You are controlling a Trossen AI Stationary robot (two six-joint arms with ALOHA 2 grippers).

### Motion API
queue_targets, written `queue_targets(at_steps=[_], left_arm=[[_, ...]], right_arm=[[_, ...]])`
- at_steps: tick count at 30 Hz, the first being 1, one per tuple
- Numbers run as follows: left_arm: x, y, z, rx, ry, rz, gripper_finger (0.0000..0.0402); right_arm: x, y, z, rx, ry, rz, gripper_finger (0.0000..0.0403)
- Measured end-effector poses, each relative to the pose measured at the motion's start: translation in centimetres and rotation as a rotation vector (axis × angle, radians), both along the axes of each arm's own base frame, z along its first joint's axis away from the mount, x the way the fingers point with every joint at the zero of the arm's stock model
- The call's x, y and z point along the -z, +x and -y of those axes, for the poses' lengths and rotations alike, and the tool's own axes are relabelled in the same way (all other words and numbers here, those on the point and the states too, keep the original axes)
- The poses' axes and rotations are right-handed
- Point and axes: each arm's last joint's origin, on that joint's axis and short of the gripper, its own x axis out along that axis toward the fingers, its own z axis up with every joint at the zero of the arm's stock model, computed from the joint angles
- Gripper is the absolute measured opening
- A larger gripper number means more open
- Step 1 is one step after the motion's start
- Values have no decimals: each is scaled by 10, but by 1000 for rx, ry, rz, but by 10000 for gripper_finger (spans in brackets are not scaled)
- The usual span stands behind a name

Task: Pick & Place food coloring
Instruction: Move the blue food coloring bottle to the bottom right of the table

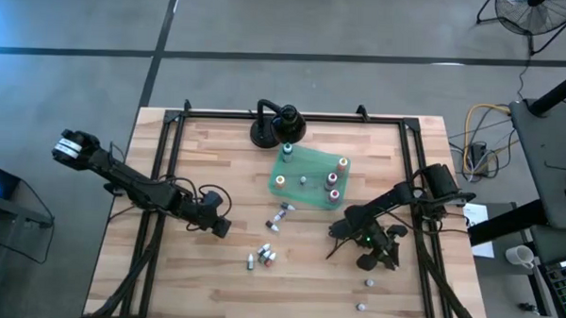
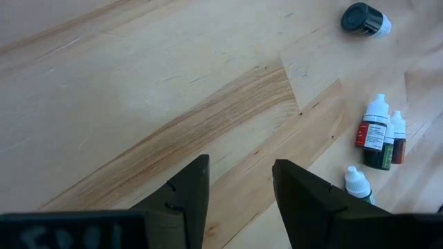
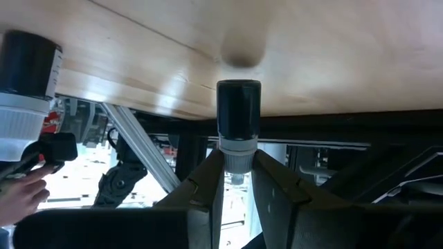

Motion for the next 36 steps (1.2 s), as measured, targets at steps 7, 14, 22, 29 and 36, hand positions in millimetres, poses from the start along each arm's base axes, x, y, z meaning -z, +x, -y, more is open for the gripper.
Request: queue_targets(at_steps=[7,14,22,29,36], left_arm=[[0,0,0,0,0,0,133],[0,0,0,0,0,0,133],[0,0,0,0,0,0,133],[0,0,0,0,0,0,133],[0,0,0,0,0,0,133]], right_arm=[[1,2,0,-1,6,24,59],[2,2,-1,-1,12,35,61],[2,2,0,0,9,34,90],[2,2,0,-2,11,38,95],[2,3,-1,-2,21,49,95]])
